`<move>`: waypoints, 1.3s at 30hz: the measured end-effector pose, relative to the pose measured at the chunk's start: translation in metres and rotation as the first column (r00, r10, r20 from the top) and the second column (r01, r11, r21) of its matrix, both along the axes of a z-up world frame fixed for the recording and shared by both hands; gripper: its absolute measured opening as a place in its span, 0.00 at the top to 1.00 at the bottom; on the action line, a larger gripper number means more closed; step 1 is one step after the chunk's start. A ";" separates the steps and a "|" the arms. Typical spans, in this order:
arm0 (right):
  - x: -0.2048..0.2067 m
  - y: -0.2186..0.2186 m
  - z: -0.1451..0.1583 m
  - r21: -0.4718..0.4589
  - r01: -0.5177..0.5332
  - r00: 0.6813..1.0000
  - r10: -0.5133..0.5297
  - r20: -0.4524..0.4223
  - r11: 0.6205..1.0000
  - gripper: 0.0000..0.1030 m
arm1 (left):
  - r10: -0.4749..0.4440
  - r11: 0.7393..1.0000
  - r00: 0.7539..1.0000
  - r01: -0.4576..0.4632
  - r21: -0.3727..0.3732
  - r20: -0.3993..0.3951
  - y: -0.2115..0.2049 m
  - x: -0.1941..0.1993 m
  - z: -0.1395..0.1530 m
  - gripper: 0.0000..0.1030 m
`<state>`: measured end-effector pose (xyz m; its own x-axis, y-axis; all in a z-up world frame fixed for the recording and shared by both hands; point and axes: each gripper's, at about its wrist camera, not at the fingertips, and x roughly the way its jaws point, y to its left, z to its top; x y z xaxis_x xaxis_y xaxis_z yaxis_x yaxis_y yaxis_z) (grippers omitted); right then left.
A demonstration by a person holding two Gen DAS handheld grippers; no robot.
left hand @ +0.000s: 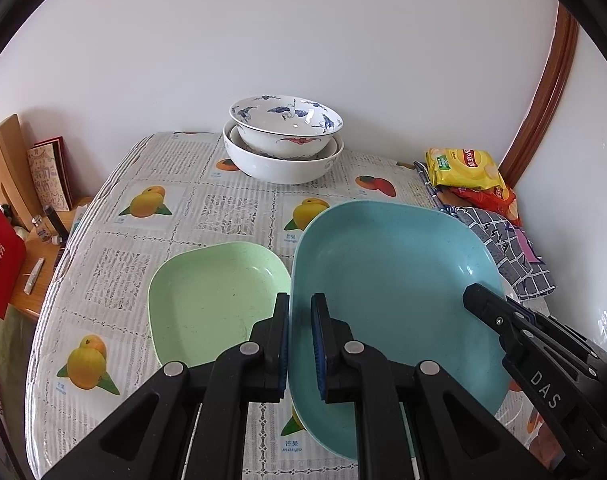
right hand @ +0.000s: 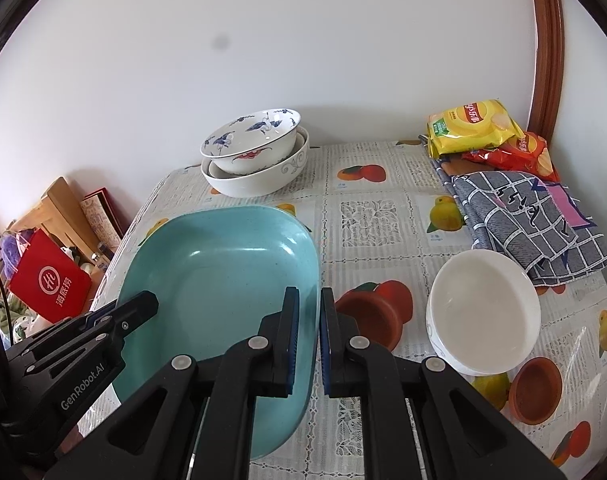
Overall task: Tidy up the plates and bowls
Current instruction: 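Lift the light-blue plate with both grippers and carry it over the light-green plate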
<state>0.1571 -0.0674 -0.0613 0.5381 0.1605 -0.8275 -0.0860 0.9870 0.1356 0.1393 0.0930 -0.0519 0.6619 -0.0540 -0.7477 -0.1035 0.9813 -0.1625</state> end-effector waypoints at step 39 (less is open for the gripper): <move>0.012 0.081 -0.063 -0.025 -0.143 0.982 0.139 -0.125 0.989 0.91 | 0.127 0.991 0.982 -0.133 -0.033 -0.138 0.077 -0.004 -0.063 0.89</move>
